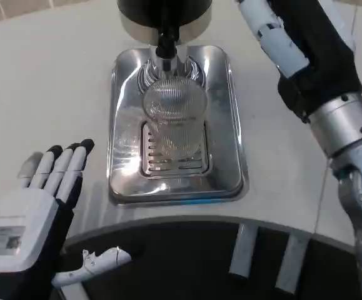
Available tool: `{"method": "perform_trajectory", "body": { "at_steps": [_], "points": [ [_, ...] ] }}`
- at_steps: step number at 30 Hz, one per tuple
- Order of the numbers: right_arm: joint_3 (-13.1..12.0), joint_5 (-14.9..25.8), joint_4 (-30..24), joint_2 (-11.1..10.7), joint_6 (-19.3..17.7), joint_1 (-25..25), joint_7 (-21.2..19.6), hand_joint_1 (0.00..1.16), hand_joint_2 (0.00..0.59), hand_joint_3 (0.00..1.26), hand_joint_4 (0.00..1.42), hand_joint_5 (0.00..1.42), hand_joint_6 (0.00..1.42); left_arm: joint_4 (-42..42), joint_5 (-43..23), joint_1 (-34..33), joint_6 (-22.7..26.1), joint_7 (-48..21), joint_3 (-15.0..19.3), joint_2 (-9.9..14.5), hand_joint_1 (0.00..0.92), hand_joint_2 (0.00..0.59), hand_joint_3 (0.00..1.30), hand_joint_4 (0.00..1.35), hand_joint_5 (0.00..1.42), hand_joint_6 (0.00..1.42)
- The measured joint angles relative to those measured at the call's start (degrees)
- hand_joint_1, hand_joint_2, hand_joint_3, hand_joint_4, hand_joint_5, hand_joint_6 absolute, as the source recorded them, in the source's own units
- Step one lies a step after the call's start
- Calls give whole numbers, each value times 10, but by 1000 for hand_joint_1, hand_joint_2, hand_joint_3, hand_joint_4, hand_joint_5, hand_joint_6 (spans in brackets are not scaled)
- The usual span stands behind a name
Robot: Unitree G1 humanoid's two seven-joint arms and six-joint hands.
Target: Grasp the cup under the faucet to collect the drink, then remove the cup.
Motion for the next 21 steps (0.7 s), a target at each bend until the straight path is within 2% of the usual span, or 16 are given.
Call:
{"method": "perform_trajectory", "body": {
  "at_steps": [6,12,18,21],
  "points": [
    [20,28,-48,-10,20,36,8,283,578,0,0,0,0,0,0,1,-7,0,9,0,0,66,0,0,0,0],
    [43,49,-84,-15,51,50,9,270,567,0,0,0,0,0,-1,7,-10,0,12,0,0,66,0,0,0,0],
    [47,58,-82,-26,62,56,14,228,562,0,0,0,0,0,-1,13,-12,0,13,0,0,67,0,0,0,0],
    [46,72,-57,-35,63,41,30,221,559,0,0,0,0,1,-1,13,-13,1,14,-1,0,67,0,0,0,0]
  ]
}}
